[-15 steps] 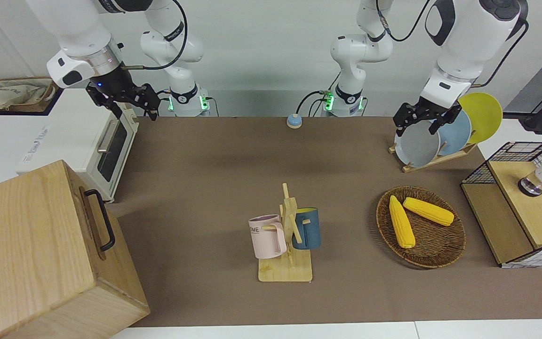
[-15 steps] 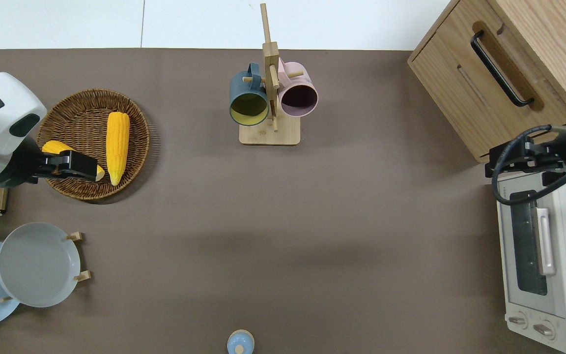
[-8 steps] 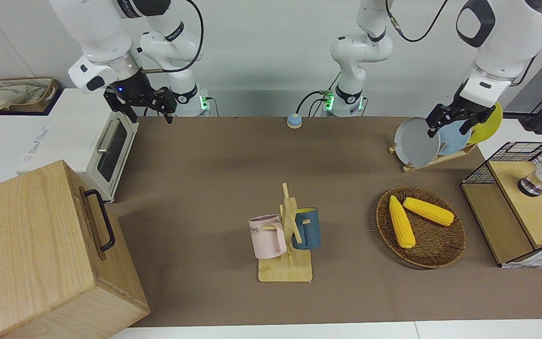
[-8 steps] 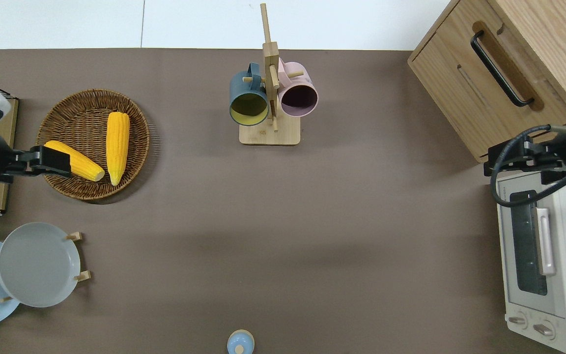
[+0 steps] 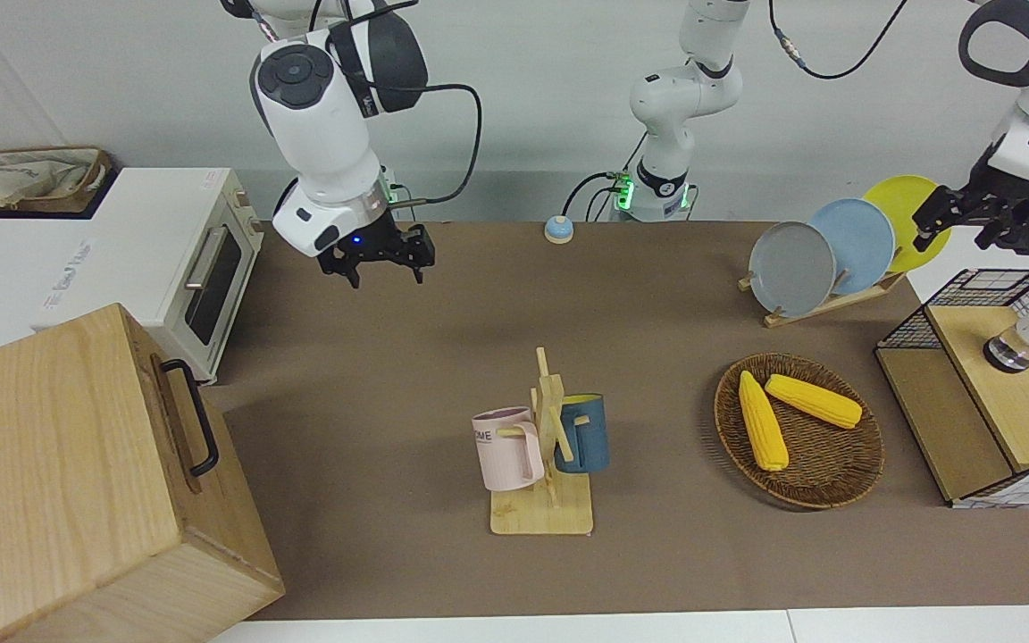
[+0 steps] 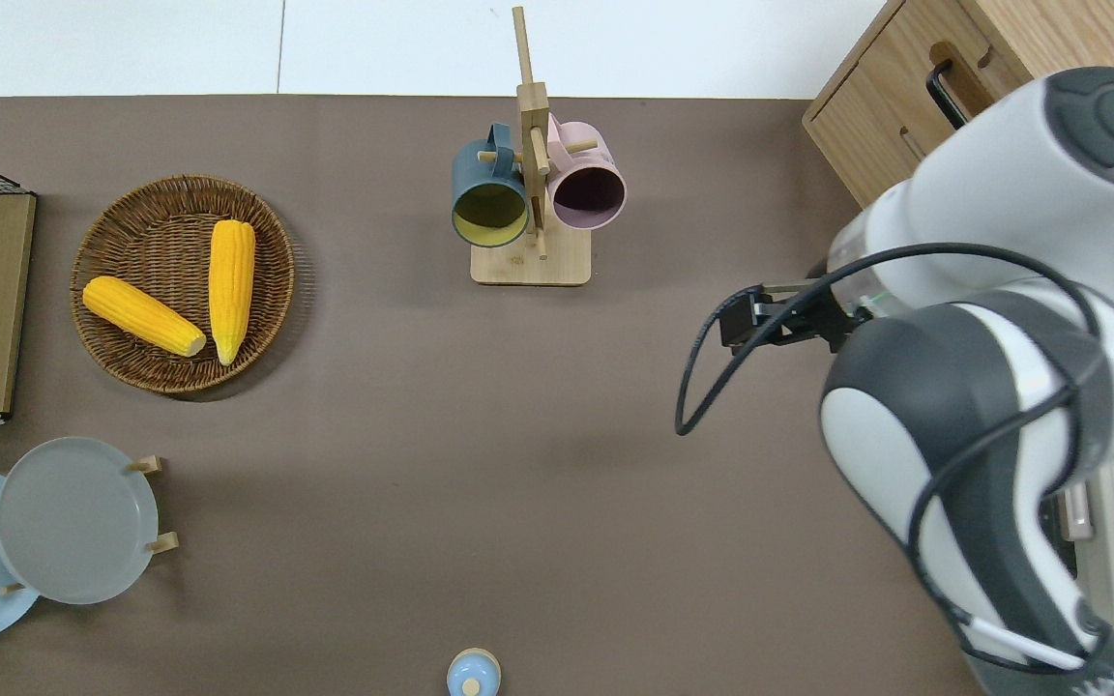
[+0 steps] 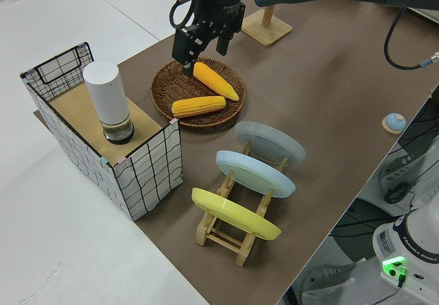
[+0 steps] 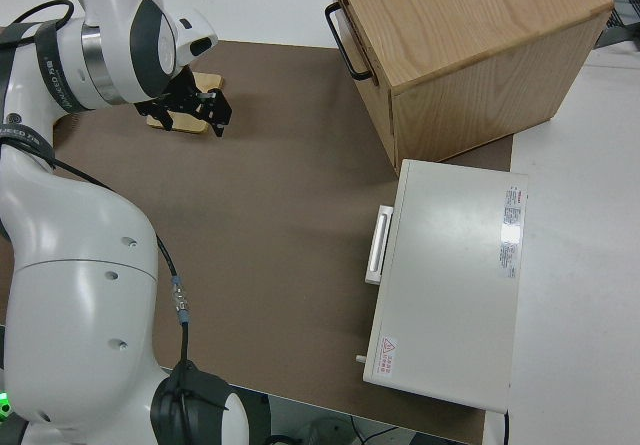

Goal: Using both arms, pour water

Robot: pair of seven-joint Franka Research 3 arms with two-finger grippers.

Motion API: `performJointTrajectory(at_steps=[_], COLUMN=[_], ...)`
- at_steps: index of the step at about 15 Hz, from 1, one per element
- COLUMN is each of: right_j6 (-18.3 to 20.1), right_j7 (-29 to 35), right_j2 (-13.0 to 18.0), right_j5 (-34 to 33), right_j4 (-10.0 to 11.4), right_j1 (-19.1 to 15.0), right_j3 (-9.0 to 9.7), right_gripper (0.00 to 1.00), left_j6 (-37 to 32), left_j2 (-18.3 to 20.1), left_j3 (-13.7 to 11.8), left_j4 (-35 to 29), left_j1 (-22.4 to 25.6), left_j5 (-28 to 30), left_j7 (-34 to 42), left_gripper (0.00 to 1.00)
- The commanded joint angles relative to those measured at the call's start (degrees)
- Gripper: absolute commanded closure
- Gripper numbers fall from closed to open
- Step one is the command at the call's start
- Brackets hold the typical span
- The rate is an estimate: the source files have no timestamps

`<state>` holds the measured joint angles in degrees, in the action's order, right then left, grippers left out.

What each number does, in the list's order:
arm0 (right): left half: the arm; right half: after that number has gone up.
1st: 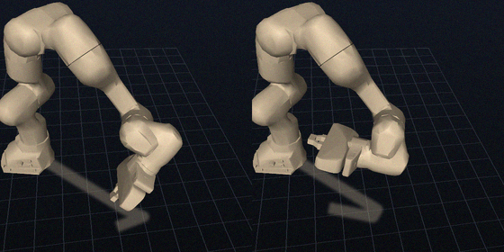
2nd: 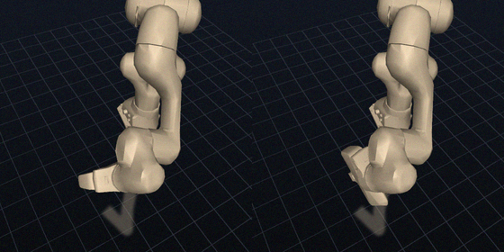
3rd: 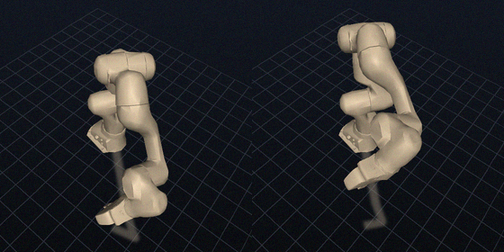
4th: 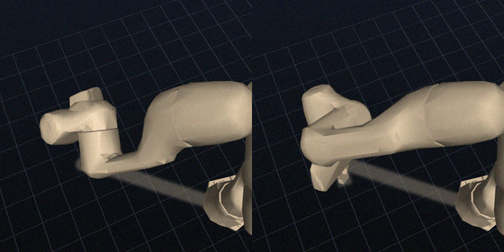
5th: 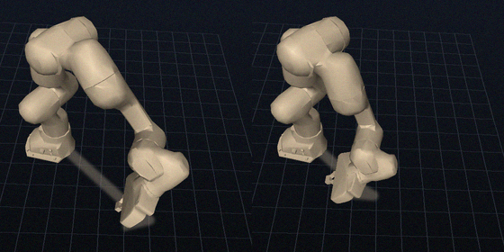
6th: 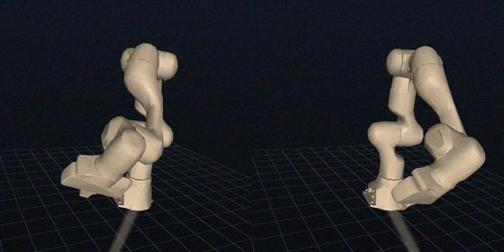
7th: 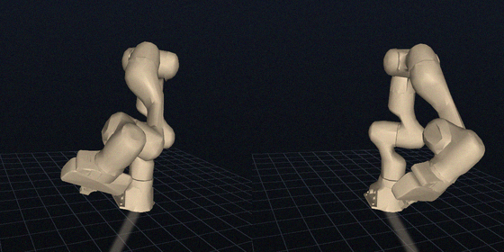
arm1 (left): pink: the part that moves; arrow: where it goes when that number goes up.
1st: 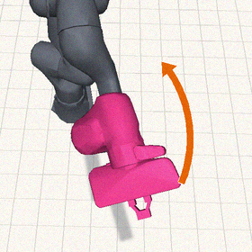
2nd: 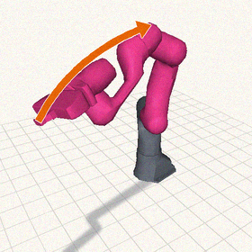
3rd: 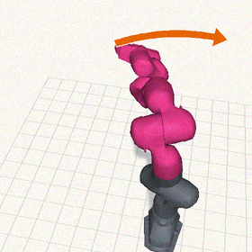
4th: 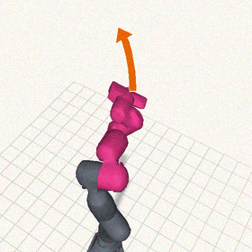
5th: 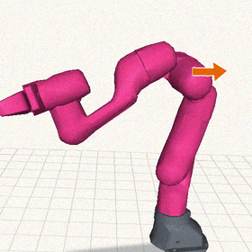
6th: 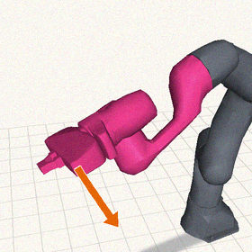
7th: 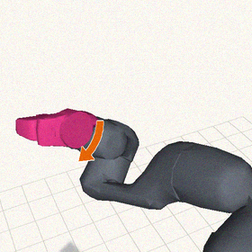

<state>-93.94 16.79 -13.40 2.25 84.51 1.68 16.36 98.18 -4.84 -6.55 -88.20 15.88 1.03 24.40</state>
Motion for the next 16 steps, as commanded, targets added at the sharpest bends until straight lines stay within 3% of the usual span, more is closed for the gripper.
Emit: performJointTrajectory(at_steps=[1,6,11,13,16], right_j6=[-6.67,-18.01,-31.72,-36.64,-39.47], right_j7=[0.09,-0.79,-5.27,-7.20,-8.96], right_j2=[-3.20,-8.21,-13.04,-14.89,-15.86], right_j5=[-0.22,-5.05,-11.90,-12.53,-12.70], right_j4=[0.30,0.13,-0.49,-1.71,-2.51], right_j1=[1.82,4.38,5.61,5.61,5.52], right_j3=[-0.18,-0.18,-0.18,-0.18,-0.18], right_gripper=[0.011,0.011,0.011,0.011,0.011], left_j6=[4.55,10.53,17.91,20.64,24.68], left_j2=[-0.96,-3.68,-5.88,-6.06,-7.64], left_j3=[0.39,0.48,0.39,0.31,0.39], left_j4=[0.13,0.13,-0.04,-0.65,-1.10], left_j1=[5.99,12.15,14.44,14.88,16.11], left_j5=[3.71,8.36,11.97,17.04,26.11], left_j7=[8.80,17.25,25.17,25.26,25.87], left_gripper=[0.00,0.00,0.00,0.00,0.00])
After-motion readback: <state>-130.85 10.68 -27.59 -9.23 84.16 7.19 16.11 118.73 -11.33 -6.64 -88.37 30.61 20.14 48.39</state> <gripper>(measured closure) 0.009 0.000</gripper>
